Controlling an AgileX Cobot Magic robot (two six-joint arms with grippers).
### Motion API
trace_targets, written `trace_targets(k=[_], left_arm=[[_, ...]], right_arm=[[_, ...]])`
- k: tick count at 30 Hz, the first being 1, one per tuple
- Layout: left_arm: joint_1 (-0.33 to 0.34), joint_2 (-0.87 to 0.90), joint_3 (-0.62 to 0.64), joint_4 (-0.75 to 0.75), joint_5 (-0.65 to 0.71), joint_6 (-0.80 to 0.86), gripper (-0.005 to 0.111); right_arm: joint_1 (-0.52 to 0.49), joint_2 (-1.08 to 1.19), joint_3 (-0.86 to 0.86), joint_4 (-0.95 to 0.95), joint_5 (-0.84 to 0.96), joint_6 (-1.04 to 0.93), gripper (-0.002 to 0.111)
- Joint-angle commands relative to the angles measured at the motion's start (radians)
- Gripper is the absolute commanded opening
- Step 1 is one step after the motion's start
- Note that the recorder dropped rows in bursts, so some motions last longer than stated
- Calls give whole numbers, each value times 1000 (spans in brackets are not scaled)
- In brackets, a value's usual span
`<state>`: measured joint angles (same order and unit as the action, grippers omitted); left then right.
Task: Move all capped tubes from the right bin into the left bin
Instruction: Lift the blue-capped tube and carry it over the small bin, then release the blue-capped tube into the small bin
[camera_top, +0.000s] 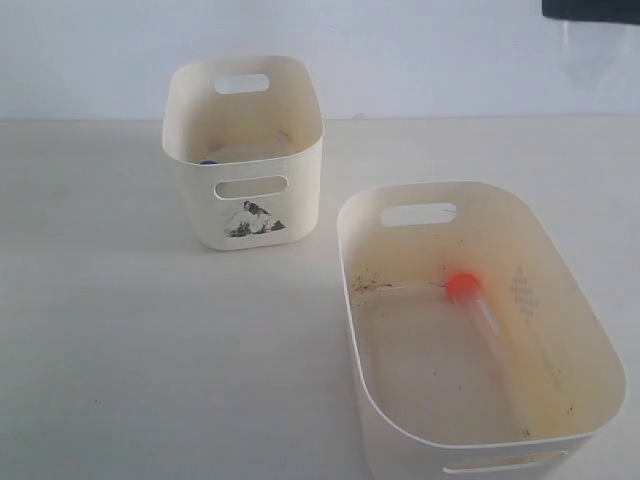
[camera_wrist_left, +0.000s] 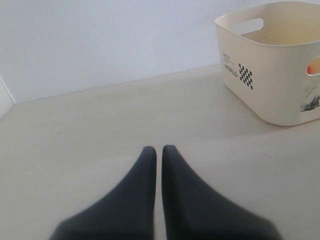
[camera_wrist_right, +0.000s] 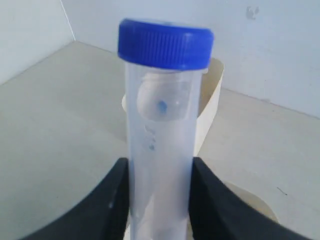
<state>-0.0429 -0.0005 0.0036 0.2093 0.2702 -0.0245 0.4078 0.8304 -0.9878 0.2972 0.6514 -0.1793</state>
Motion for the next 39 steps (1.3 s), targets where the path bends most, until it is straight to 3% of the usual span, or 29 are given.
trace_targets(k=[1, 9, 16, 21, 23, 24, 27, 28, 30, 32, 33, 35, 39], left_arm=[[-1, 0, -4, -4, -9, -13, 4], [-1, 0, -4, -4, -9, -13, 4], [-1, 0, -4, -4, -9, -13, 4], [-1, 0, -4, -4, -9, -13, 4], [-1, 0, -4, -4, -9, -13, 4], [-1, 0, -4, -4, -9, -13, 4], [-1, 0, -4, -4, -9, -13, 4], [-1, 0, -4, -4, -9, -13, 4], [-1, 0, -4, -4, -9, -13, 4], [-1, 0, -4, -4, -9, -13, 4], [-1, 0, -4, -4, -9, -13, 4], [-1, 0, -4, -4, -9, -13, 4], [-1, 0, -4, -4, -9, -13, 4]], right_arm=[[0, 39, -2, 9, -87, -14, 0], [6, 236, -2, 11, -398, -14, 0], [133, 515, -18, 9, -827, -130, 0], [159, 803, -208, 9, -826, -110, 0], [156, 926, -327, 9, -745, -114, 10], [149, 969, -376, 9, -697, -114, 20], [135, 1082, -531, 14, -527, -76, 65], [128, 1102, -579, 16, -435, -33, 72], [117, 1104, -628, -8, -270, 62, 55], [98, 1087, -675, -64, -71, 118, 8], [94, 1075, -686, -97, 11, 124, 2], [81, 1035, -693, -180, 141, 124, 5], [60, 944, -688, -297, 327, 159, 0]])
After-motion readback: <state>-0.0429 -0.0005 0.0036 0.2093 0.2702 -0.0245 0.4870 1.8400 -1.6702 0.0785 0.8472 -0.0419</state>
